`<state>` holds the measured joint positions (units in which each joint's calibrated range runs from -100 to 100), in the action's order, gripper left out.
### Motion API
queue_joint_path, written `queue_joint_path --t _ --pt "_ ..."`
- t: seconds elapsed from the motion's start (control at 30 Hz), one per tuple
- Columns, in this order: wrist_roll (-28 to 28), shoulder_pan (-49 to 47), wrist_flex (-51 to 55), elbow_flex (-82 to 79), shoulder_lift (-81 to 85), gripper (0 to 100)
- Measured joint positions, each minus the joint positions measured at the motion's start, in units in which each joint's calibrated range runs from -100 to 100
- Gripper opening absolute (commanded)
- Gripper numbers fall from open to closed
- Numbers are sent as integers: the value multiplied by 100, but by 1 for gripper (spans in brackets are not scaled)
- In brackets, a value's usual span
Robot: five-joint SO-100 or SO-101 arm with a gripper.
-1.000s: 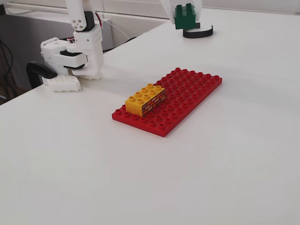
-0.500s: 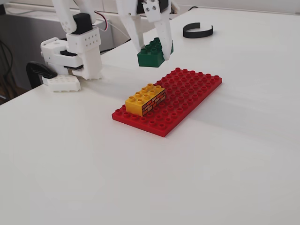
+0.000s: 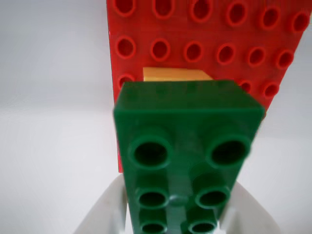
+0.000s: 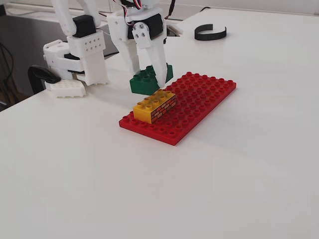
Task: Grab the loose lego brick and stack it on top of the fixed one.
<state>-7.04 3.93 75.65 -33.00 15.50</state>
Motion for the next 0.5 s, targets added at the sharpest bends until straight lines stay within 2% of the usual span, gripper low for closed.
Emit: queue_joint_path --t 0.5 --pt "0 89 -639 -684 8 4"
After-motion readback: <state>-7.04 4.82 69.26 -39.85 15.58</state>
